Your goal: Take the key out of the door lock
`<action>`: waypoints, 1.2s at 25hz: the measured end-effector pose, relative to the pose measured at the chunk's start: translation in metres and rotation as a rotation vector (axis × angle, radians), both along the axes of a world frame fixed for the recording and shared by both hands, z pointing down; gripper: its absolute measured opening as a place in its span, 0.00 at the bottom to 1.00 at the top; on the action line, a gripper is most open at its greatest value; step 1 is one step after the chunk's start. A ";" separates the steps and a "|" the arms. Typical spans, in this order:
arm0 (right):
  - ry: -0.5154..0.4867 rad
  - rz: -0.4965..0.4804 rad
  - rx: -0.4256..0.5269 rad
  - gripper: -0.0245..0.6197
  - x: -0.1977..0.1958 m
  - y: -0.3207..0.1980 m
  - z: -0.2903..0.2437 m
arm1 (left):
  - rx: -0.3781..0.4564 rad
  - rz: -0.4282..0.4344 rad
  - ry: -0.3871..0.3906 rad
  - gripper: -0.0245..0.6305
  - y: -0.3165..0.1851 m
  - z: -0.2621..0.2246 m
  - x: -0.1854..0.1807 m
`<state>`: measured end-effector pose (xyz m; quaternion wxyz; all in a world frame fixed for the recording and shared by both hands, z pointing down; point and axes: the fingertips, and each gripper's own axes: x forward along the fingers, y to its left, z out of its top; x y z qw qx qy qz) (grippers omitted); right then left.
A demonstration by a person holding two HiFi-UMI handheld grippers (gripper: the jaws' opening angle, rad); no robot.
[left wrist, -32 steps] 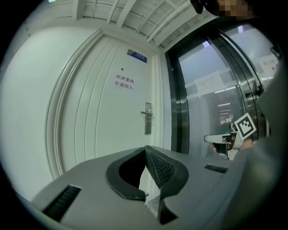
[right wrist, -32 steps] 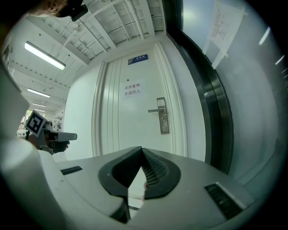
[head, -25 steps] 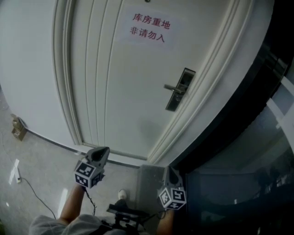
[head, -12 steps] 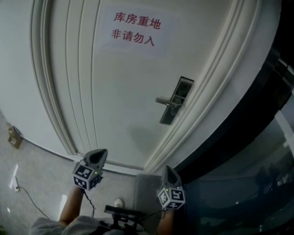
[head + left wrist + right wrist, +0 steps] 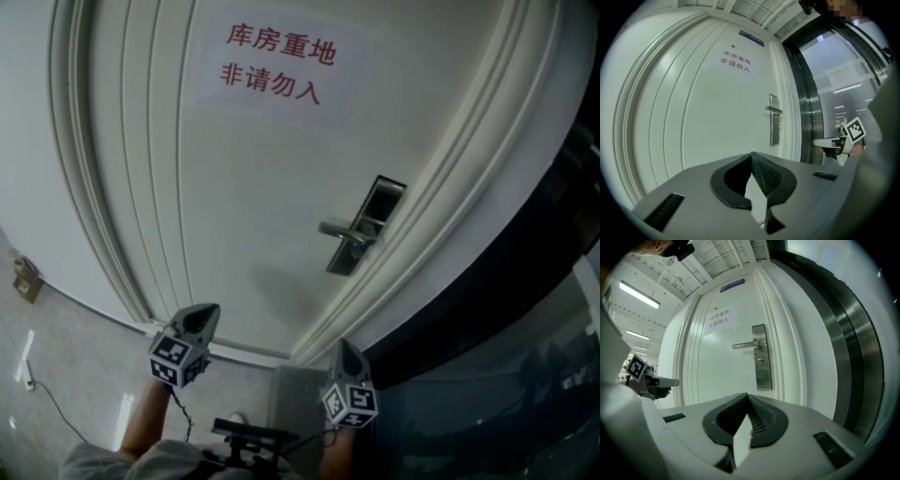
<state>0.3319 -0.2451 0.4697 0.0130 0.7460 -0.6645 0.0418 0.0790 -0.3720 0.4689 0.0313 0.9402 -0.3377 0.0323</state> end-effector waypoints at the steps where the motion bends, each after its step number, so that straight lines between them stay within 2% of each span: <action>1: 0.002 -0.002 0.000 0.04 0.002 -0.003 -0.001 | -0.002 0.000 0.000 0.03 -0.003 0.000 0.002; 4: 0.023 -0.009 0.013 0.04 0.007 -0.012 -0.007 | -0.004 0.000 -0.009 0.03 -0.010 0.002 0.006; 7: 0.087 -0.007 0.022 0.04 0.012 -0.020 -0.018 | -0.007 -0.003 -0.012 0.03 -0.015 0.004 0.008; 14: 0.297 0.010 0.041 0.04 0.026 -0.039 -0.047 | -0.008 -0.008 -0.010 0.03 -0.021 0.004 0.011; 22: 0.545 0.015 -0.018 0.05 0.030 -0.066 -0.069 | -0.007 -0.012 -0.011 0.03 -0.022 0.004 0.011; 26: 0.715 0.045 -0.017 0.07 0.037 -0.081 -0.077 | -0.006 -0.013 -0.010 0.03 -0.021 0.004 0.013; 30: 0.837 0.076 -0.007 0.07 0.041 -0.098 -0.089 | -0.007 -0.021 -0.012 0.03 -0.023 0.003 0.012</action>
